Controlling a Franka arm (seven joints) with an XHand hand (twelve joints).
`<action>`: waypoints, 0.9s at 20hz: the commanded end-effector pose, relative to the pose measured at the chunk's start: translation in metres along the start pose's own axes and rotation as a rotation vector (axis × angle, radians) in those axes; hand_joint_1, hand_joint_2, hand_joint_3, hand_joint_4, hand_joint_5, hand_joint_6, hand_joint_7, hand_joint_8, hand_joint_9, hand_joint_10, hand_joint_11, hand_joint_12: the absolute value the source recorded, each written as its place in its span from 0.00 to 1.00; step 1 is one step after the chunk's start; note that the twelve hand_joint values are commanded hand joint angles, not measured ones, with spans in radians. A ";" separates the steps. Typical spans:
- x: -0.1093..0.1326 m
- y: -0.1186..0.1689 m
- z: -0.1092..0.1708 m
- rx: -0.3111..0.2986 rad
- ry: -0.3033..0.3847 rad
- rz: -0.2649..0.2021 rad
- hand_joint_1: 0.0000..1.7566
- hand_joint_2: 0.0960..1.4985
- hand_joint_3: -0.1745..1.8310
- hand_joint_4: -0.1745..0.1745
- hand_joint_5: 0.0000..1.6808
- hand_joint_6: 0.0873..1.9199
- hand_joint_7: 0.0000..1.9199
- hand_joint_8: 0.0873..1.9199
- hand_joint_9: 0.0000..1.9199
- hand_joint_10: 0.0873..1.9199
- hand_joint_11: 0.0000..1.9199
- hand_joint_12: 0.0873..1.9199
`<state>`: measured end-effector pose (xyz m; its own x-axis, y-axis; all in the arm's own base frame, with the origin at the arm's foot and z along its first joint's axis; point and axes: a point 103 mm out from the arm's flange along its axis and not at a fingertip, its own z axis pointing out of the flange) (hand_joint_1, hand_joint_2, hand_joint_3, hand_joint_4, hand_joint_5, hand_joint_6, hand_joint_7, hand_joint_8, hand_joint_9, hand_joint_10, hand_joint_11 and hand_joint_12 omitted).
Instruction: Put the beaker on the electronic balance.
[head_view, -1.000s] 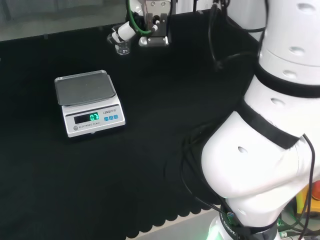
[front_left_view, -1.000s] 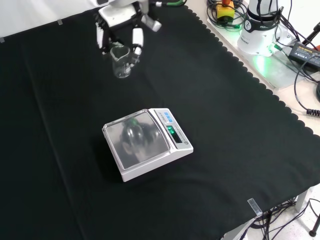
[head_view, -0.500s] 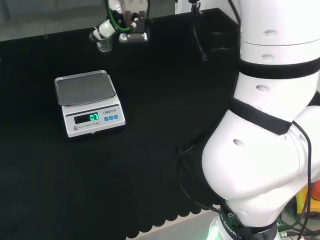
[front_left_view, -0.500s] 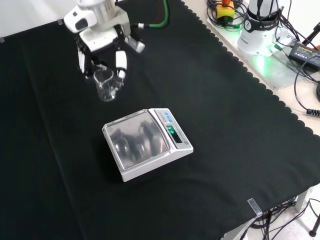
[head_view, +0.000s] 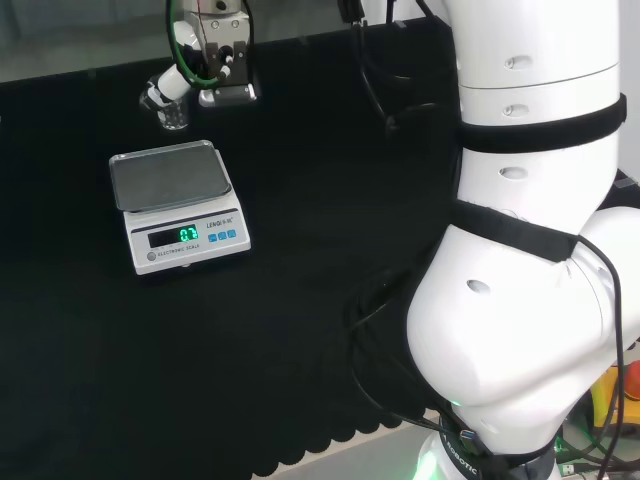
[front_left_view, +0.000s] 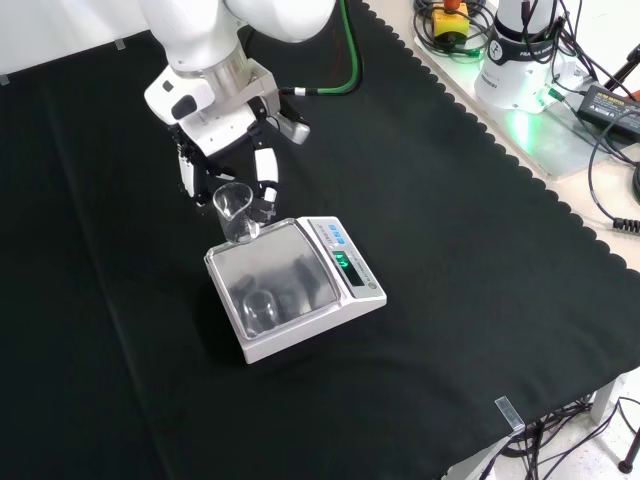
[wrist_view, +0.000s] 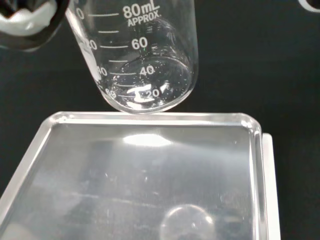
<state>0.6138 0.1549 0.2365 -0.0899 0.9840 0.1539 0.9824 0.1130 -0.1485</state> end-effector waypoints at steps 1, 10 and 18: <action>-0.009 -0.009 0.020 0.014 0.027 0.009 0.67 0.32 0.57 0.00 0.71 0.48 0.89 0.23 0.94 0.18 0.83 0.35; -0.008 -0.004 0.047 0.007 0.061 -0.005 0.67 0.32 0.57 0.00 0.71 0.48 0.89 0.23 0.94 0.19 0.83 0.35; 0.000 0.004 0.063 0.056 0.031 -0.027 0.67 0.32 0.58 0.00 0.71 0.49 0.89 0.23 0.94 0.19 0.83 0.35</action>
<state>0.6063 0.1570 0.1862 -0.0910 0.9744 0.2055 0.9783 0.1261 -0.1645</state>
